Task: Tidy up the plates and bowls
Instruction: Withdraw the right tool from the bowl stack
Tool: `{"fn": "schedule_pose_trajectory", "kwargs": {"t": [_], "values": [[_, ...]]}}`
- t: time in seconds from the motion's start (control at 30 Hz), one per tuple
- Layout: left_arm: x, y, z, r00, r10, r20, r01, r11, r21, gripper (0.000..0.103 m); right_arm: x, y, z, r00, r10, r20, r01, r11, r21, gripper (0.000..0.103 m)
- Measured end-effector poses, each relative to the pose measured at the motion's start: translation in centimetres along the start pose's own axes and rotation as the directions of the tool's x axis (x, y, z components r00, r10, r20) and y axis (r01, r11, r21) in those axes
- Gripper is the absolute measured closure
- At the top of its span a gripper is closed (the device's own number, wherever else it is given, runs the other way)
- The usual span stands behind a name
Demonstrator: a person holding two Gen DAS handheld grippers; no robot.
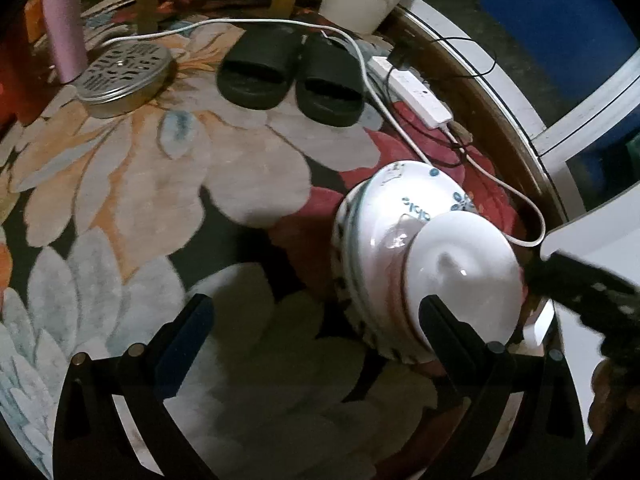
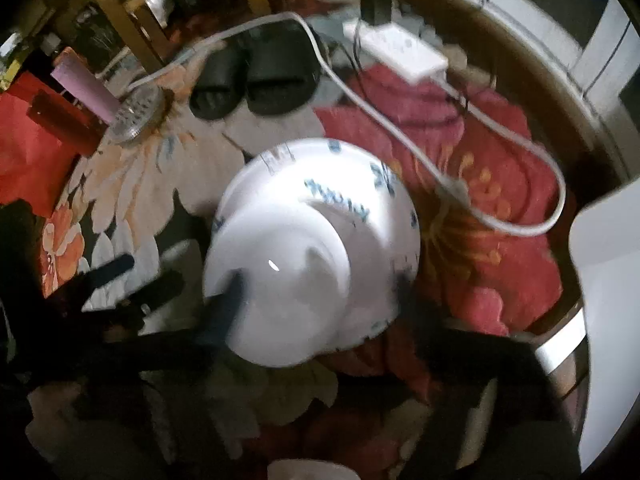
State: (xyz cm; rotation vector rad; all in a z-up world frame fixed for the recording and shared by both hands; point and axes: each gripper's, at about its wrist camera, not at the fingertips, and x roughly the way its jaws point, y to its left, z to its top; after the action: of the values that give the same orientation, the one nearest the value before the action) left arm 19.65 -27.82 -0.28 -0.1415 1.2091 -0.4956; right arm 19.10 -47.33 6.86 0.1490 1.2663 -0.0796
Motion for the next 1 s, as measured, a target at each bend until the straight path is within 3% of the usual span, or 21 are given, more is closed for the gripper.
{"fn": "schedule_pose_trajectory", "kwargs": {"t": [0.27, 0.47, 0.63, 0.73, 1.0], "values": [[-3.9, 2.4, -1.4, 0.992, 0.069, 0.103, -0.066, 0.997, -0.036, 0.001, -1.1, 3.8, 0.3, 0.997, -0.004, 0.081, 0.01, 0.997, -0.073, 0.008], [-7.3, 4.6, -2.6, 0.964, 0.197, 0.181, -0.19, 0.98, -0.056, 0.001, -1.0, 7.4, -0.7, 0.995, 0.062, 0.076, -0.052, 0.991, -0.121, 0.008], [-9.6, 7.6, -3.8, 0.939, 0.301, 0.167, -0.279, 0.95, -0.142, 0.003, -0.9, 10.6, -1.4, 0.992, 0.098, 0.075, -0.085, 0.983, -0.161, 0.008], [-10.7, 9.1, -4.5, 0.954, 0.26, 0.15, -0.237, 0.959, -0.154, 0.003, -0.7, 12.4, -1.9, 0.991, 0.118, 0.068, -0.104, 0.976, -0.19, 0.008], [-13.4, 10.9, -7.6, 0.946, 0.294, 0.134, -0.274, 0.95, -0.149, 0.003, -0.9, 16.3, -4.3, 0.983, 0.176, 0.048, -0.161, 0.961, -0.225, 0.008]]}}
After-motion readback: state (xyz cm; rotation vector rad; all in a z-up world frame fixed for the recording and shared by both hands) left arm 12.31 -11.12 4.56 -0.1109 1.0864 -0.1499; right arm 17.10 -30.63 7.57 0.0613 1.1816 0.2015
